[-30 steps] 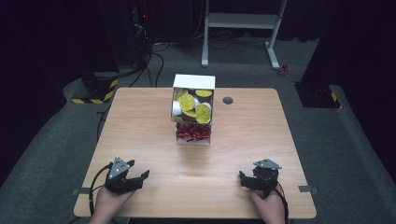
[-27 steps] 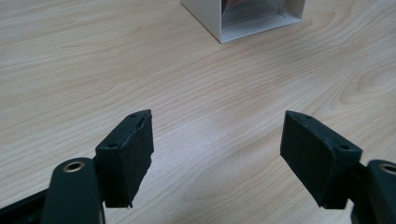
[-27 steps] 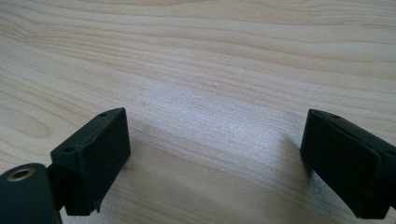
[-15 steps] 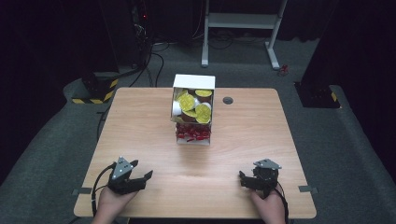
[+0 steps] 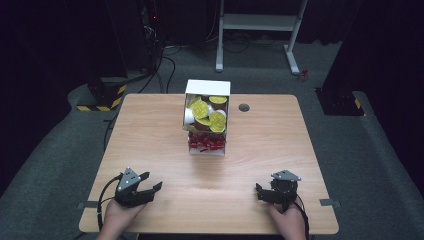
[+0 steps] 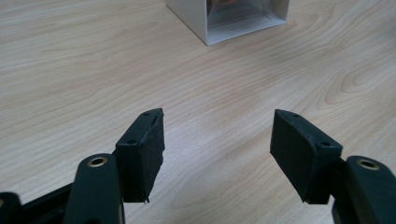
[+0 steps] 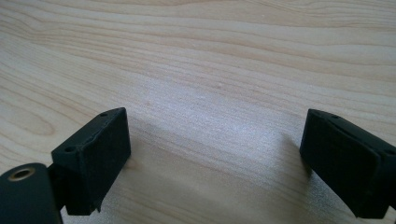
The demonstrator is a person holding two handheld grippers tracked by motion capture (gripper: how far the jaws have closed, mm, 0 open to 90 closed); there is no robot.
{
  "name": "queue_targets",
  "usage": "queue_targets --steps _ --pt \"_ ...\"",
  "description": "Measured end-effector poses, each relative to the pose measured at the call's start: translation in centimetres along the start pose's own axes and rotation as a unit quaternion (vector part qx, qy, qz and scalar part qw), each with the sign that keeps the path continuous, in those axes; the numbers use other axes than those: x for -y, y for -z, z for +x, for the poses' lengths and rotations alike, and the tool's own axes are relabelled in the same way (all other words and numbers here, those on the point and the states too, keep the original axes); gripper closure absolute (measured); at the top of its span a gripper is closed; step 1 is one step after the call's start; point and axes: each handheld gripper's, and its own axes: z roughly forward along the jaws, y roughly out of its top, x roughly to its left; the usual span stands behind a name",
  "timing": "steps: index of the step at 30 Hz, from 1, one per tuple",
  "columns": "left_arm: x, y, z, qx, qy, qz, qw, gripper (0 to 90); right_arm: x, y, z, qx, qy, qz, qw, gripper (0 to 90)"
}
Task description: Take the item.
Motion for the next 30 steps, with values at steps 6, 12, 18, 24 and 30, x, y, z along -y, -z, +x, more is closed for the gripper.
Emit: queue_targets --steps 6,12,18,24,30 --pt "-0.7 -0.2 -0.3 -0.004 -0.01 0.014 0.9998 38.6 0.0 0.0 0.0 -0.002 0.003 0.0 1.0 8.6" --pt "-1.9 -0.3 -0.5 -0.003 -0.007 0.017 0.9998 34.3 0.0 0.0 0.0 -0.002 0.004 0.0 1.0 8.6" --pt "-3.3 -0.8 -1.1 -0.005 -0.013 0.004 0.9999 30.5 0.0 0.0 0.0 -0.002 0.004 0.0 1.0 8.6" --pt "-4.5 -1.3 -1.8 -0.014 -0.023 -0.012 0.9996 28.4 0.0 0.0 0.0 -0.003 0.005 -0.001 1.0 8.6" --pt "-5.4 -1.8 -2.0 -0.009 -0.018 -0.017 0.9996 31.3 0.0 0.0 0.0 -0.004 0.006 -0.001 1.0 8.6"
